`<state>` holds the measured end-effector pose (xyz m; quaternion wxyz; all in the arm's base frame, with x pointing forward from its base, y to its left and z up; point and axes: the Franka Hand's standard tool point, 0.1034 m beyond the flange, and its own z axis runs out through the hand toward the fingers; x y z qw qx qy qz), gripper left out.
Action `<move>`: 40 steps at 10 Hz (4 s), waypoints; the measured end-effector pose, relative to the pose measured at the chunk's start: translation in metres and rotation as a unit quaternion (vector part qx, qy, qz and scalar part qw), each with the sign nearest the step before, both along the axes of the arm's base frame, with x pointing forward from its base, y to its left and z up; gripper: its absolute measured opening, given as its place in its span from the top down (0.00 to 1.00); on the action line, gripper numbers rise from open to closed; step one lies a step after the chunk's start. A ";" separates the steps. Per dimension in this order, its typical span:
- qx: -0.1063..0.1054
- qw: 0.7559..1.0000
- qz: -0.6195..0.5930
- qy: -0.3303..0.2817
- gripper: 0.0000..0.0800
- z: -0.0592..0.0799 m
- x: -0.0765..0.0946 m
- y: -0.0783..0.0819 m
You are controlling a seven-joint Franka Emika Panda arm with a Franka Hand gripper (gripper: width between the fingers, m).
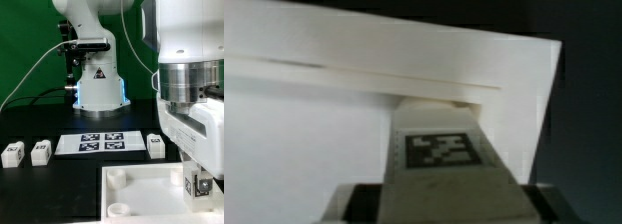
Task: Assemble one leg
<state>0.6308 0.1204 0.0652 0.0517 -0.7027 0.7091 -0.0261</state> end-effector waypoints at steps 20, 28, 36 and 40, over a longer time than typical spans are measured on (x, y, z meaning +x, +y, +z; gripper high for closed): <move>-0.081 0.849 0.522 -0.018 0.32 0.006 0.014 -0.003; 0.001 0.999 -0.025 0.023 0.62 0.003 0.002 -0.014; 0.005 1.000 0.001 0.022 0.21 0.002 -0.005 -0.001; -0.014 0.976 0.217 0.011 0.19 0.000 -0.007 0.000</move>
Offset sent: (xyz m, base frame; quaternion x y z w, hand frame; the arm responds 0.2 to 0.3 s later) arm 0.0000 0.0000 0.0000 0.0000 0.0000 0.0899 0.9960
